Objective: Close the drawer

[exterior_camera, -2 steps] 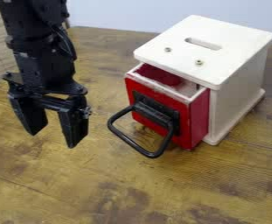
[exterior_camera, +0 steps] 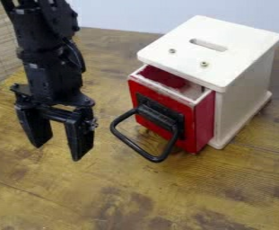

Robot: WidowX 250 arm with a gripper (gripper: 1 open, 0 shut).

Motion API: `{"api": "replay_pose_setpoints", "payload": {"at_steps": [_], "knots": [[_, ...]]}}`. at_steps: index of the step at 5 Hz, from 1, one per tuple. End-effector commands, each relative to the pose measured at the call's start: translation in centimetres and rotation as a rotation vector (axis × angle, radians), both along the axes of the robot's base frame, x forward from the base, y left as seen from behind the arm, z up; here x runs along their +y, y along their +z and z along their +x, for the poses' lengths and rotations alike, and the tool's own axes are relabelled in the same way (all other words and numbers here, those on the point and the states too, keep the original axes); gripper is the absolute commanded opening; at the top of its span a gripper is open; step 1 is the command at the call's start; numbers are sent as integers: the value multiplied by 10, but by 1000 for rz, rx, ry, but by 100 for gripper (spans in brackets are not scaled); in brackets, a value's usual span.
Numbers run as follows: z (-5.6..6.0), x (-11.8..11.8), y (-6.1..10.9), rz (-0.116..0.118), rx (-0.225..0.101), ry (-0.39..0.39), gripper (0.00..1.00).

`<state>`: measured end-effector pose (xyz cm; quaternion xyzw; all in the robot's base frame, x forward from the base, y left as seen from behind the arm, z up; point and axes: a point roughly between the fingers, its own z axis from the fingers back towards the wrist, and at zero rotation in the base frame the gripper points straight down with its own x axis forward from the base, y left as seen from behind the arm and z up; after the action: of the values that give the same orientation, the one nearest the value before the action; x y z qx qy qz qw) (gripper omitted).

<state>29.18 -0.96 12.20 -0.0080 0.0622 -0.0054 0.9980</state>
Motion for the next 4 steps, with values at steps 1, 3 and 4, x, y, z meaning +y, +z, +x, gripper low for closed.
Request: {"api": "replay_pose_setpoints", "payload": {"at_steps": [1,3,4], "knots": [[15,-2,9,-8,-48,-9,100],[30,0,4,-18,-34,11,100],[36,-1,2,-23,-26,19,100]]}}
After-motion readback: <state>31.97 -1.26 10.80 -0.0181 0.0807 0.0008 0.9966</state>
